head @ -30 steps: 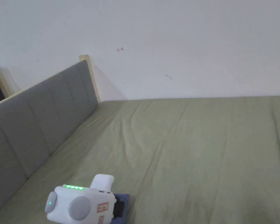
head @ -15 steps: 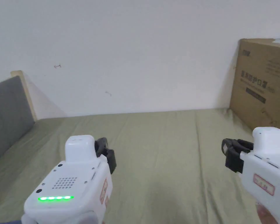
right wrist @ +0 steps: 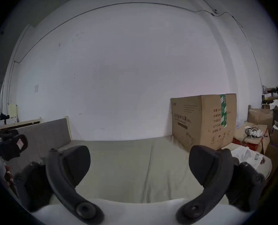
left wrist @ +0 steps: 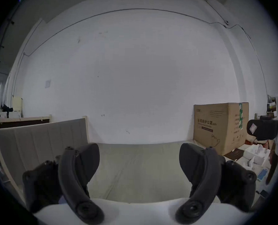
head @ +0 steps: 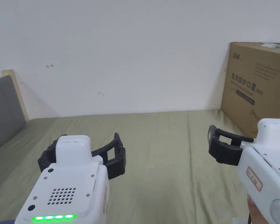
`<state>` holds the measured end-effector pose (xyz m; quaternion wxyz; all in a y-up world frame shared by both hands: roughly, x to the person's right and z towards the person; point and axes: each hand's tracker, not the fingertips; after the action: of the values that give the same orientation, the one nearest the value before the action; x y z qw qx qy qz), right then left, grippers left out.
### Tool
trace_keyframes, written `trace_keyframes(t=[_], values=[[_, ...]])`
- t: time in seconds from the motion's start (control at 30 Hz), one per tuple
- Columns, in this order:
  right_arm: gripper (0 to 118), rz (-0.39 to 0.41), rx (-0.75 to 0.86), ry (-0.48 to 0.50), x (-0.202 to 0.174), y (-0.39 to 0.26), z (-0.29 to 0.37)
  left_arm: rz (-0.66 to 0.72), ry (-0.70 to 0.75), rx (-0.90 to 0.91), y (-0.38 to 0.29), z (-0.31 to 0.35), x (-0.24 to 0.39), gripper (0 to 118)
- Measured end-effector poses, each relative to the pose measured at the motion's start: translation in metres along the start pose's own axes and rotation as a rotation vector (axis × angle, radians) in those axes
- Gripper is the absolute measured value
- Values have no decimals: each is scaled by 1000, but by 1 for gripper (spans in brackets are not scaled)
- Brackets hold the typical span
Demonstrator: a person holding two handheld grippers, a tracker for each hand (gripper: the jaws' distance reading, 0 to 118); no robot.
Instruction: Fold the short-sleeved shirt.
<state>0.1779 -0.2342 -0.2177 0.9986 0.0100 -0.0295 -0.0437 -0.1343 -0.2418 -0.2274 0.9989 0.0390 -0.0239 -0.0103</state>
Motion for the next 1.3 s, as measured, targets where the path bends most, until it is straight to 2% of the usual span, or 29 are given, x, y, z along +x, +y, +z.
trace_keyframes(t=[0.2, 0.53, 0.9, 1.03, 1.3], values=[[118, 41, 11, 5, -9, 3, 7, -19, 15, 2, 1, -2, 6, 107], [118, 61, -7, 12, -12, 4, 7, 27, -31, -41, 8, -5, 2, 106], [118, 47, -44, 33, -16, 4, 3, 17, -77, -62, 9, -7, -2, 106], [118, 56, -52, 34, -18, 3, 2, 53, -94, -67, 9, -7, -3, 106], [118, 68, -79, 43, -21, 0, 0, 71, -74, -113, 4, -12, -5, 106]])
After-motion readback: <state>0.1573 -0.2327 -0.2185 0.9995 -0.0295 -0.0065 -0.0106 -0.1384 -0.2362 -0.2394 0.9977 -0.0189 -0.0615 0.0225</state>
